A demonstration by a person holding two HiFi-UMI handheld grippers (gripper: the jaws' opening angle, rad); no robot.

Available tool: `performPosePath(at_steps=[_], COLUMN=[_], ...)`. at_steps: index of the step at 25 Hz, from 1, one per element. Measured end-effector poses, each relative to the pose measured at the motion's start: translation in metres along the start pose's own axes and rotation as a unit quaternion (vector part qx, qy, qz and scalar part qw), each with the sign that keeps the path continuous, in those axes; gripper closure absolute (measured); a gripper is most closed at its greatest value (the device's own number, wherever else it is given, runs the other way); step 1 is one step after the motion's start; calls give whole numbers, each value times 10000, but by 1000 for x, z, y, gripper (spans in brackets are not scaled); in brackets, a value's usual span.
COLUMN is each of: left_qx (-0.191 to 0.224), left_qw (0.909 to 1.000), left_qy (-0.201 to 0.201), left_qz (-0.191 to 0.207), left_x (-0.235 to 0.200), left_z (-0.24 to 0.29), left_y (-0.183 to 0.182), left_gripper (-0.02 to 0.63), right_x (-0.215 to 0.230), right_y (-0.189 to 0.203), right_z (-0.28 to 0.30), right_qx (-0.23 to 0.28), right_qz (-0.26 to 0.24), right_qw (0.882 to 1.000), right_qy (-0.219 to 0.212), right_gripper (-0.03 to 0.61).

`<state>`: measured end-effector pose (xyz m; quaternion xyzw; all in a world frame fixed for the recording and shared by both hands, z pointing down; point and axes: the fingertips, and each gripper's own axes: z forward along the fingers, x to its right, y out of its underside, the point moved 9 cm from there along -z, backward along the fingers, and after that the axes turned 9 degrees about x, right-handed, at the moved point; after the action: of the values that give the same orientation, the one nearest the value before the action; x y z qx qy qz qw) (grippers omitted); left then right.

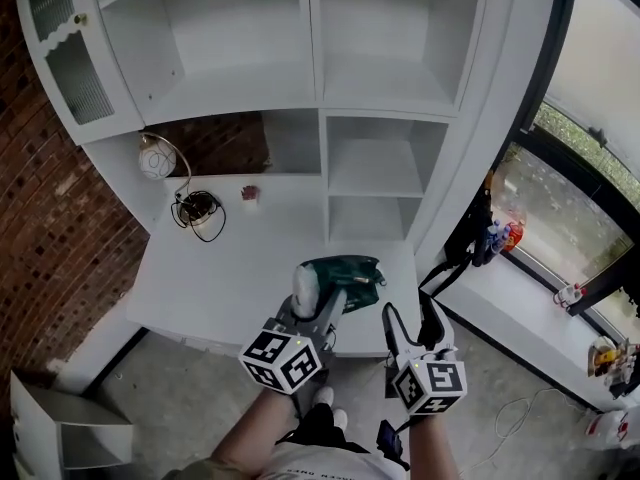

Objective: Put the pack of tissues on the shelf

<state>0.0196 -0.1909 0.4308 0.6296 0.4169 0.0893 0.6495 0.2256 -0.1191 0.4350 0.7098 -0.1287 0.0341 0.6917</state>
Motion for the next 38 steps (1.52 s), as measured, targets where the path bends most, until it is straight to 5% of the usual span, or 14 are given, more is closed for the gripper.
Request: performPosePath(at_steps=[10, 19, 26, 38], left_qx=[-104, -279, -343, -444], left_qw=[9813, 9696, 9599, 9556], left_qy=[998, 1441, 1651, 1523], left_qz=[-1643, -1958, -2239, -2485], left_x=[-36, -60, -73, -85], left_z=[37, 62, 72, 77], left_y=[10, 10, 13, 29], left_gripper=[511, 511, 511, 511], right_x=[15, 17, 20, 29], right_y=[7, 17, 32, 45], right_z=[43, 75, 92, 100], right_qx=[-309, -560, -617, -948], right_qz=[860, 1265, 2158, 3005], right_qw=[9957, 9893, 9714, 9403], right_qy=[-164, -460, -775, -1283], right_gripper=[236, 237, 253, 398])
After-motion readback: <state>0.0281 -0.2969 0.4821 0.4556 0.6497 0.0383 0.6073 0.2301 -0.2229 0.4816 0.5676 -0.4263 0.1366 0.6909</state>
